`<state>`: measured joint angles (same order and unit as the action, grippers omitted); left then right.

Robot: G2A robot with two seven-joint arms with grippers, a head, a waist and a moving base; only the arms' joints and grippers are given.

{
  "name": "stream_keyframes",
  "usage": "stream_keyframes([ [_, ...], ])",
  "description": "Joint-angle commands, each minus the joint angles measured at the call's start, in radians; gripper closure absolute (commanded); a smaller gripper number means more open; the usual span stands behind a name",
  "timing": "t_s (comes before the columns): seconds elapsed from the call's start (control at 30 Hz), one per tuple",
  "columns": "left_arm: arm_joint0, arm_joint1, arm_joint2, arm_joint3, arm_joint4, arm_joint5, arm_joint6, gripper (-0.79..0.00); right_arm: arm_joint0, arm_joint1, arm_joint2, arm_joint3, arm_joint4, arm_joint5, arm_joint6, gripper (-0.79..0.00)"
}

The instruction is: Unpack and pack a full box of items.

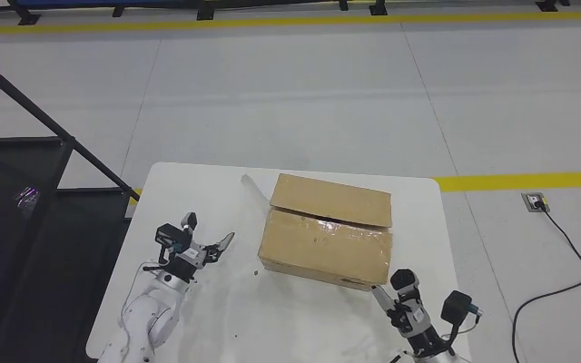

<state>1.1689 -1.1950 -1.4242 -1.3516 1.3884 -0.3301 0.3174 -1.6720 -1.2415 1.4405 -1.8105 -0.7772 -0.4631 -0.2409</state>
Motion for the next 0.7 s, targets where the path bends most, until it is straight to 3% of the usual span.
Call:
stream_keyframes([
  [0.0,-0.027,-0.002,0.012,0.022,0.013,0.017,-0.015,-0.785,0.003,0.002,0.006,0.009,-0.021,0.007,0.035,-0.785],
  [0.2,-0.083,-0.011,0.047,0.085,0.018,0.037,-0.017,-0.785,0.035,0.005,-0.012,0.019,-0.113,0.073,0.144,-0.785],
  [0.43,-0.104,-0.014,0.053,0.116,0.001,0.044,-0.012,-0.785,0.081,-0.007,-0.047,0.032,-0.139,0.209,0.111,-0.785],
  [0.53,-0.106,-0.014,0.052,0.124,-0.005,0.041,-0.009,-0.785,0.086,-0.009,-0.05,0.035,-0.153,0.227,0.096,-0.785],
  [0.67,-0.107,-0.013,0.047,0.131,-0.011,0.034,-0.003,-0.785,0.088,-0.003,-0.049,0.031,-0.206,0.195,0.164,-0.785],
])
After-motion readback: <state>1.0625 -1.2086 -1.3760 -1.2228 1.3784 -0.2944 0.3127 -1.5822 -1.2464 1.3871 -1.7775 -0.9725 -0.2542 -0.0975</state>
